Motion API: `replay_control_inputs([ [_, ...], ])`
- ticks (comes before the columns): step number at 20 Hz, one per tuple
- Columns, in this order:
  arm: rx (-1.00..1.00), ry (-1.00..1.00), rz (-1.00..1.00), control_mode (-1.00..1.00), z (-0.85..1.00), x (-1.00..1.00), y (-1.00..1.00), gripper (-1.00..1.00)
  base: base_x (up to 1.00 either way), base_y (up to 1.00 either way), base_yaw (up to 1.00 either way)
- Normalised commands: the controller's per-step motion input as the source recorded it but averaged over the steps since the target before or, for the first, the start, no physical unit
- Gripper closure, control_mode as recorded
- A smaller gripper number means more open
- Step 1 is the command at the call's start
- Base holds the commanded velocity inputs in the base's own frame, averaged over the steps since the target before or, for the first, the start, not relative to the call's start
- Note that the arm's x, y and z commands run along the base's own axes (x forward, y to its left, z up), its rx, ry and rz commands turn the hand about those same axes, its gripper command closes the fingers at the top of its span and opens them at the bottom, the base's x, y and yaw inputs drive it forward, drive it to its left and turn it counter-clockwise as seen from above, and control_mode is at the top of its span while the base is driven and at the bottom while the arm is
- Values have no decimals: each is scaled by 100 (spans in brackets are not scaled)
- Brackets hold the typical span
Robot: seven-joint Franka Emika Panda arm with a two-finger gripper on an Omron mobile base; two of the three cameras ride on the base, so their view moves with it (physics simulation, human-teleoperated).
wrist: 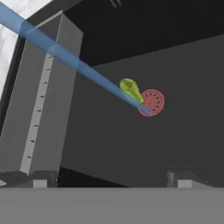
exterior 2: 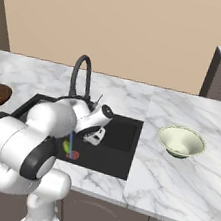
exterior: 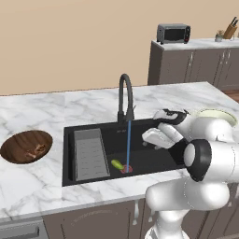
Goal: Pick the mushrooms from the sink and place them in one bowl. Place the mango in the other bowl. Then turn off the sink faucet.
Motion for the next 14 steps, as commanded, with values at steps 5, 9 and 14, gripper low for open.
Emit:
replay_control_inputs([
  [5,0,-11,-12,-100,-39,24,16,-100,0,0,0],
  [9,-1,-16,-6,-100,-46,18,6,-100,0,0,0],
  [14,-5,-18,0,-100,-41,15,1,-100,0,0,0],
])
